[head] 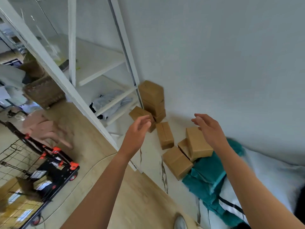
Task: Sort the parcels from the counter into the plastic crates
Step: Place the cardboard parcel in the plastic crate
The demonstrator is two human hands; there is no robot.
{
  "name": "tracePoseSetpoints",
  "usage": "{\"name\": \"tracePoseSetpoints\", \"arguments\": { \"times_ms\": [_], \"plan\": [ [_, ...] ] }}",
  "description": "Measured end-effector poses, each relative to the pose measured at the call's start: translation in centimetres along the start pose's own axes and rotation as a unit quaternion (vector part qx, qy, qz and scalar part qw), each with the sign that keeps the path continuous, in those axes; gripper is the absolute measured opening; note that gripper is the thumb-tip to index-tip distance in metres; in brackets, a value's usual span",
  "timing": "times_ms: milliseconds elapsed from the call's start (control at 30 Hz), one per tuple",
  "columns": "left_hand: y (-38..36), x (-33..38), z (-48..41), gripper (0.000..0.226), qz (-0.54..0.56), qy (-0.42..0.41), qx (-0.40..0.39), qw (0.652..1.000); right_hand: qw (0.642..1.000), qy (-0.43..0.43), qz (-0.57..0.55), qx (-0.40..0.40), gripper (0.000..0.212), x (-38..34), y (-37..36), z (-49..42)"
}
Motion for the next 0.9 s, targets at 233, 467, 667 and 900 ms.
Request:
{"name": "tracePoseSetpoints", "arguments": {
  "times_ms": [233,467,667,900],
  "plan": [
    [-2.4,-2.4,-6.3,0.034,-0.001,0.048,-0.049,0.998,0.995,-0.089,0.052,0.006,0.038,4.5,-1.4,-4.9],
    [-7.9,-5.2,-11.8,0.04,-0.032,0.104,-0.175,0.979,0.97,-0.182,0.139,0.079,0.056,9.4,-1.7,-6.3],
    [-15.3,-9.1,-14.1,0.029,-0.144,0.159,-0.374,0.902,0.922,-0.337,0.176,0.069,0.061,13.4,-3.1,-5.1],
    [-16.9,-11.0,-16.3,0.04,-0.141,0.175,-0.424,0.877,0.881,-0.42,0.204,0.079,0.043,14.2,-6.4,-5.3]
  ]
}}
Point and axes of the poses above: each hand's wrist, its own z-axis away from the middle knuckle, its own y-axis out of the back of the hand, x = y × z, the point moved 1 cm from there along -z, towards the middle knuckle, and after that the axes turned 8 degrees about y, right-handed, at the moved point
